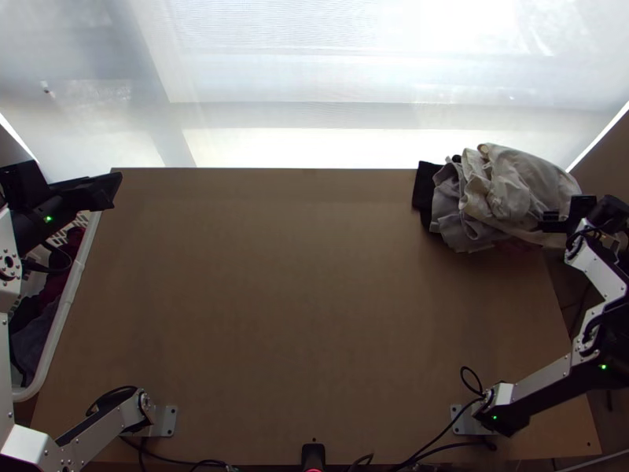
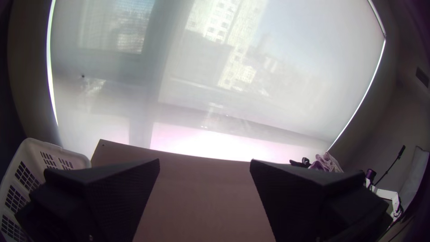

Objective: Fold the t-shirt

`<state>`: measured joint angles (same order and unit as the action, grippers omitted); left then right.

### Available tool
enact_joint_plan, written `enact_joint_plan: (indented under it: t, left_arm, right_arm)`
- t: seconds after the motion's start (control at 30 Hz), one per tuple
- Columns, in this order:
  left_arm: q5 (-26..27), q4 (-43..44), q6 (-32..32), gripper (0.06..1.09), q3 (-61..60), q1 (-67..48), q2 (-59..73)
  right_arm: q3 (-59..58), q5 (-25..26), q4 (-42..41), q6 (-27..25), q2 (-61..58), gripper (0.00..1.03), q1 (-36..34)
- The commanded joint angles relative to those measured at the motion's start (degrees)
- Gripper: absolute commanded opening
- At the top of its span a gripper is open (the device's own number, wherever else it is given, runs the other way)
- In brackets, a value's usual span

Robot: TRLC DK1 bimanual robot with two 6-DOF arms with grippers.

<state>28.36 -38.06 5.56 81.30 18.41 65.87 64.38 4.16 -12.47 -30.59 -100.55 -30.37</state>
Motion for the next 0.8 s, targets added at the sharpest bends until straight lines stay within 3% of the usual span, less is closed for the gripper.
enact_joint_plan:
  t: [0.0,0.23,0.33,0.53,0.57,0.63,0.77]
  left_arm:
    - [-0.15,-0.26,-0.46,1.04,0.27,-0.31,-0.48]
    - [-1.03,-2.28,-2.22,1.04,0.09,-0.22,-2.85]
    - [-1.03,-2.45,-2.22,1.04,-1.05,-0.31,-4.17]
    - [-1.03,-2.28,-2.22,1.04,-4.66,-1.01,-5.92]
    - [-1.11,-2.28,-2.22,1.04,-4.92,-1.01,-6.19]
    - [-1.38,-2.54,-2.84,1.04,-5.62,-1.1,-6.72]
    - [-2.96,-3.33,-4.86,1.04,-6.77,-1.1,-7.95]
  right_arm:
    - [1.98,-2.41,7.81,0.53,10.99,0.99,-1.36]
    - [4.44,-2.85,5.97,1.85,20.05,0.97,-8.39]
    - [3.74,-2.93,5.79,3.34,21.19,0.82,-5.93]
    - [-0.4,-3.02,-6.95,2.38,14.16,0.09,6.02]
    - [-0.4,-3.02,-7.92,3.08,12.49,0.02,7.17]
    - [-0.4,-3.02,-9.24,8.18,8.71,0.02,8.49]
    - [1.1,-3.11,-13.28,11.08,0.88,0.02,11.47]
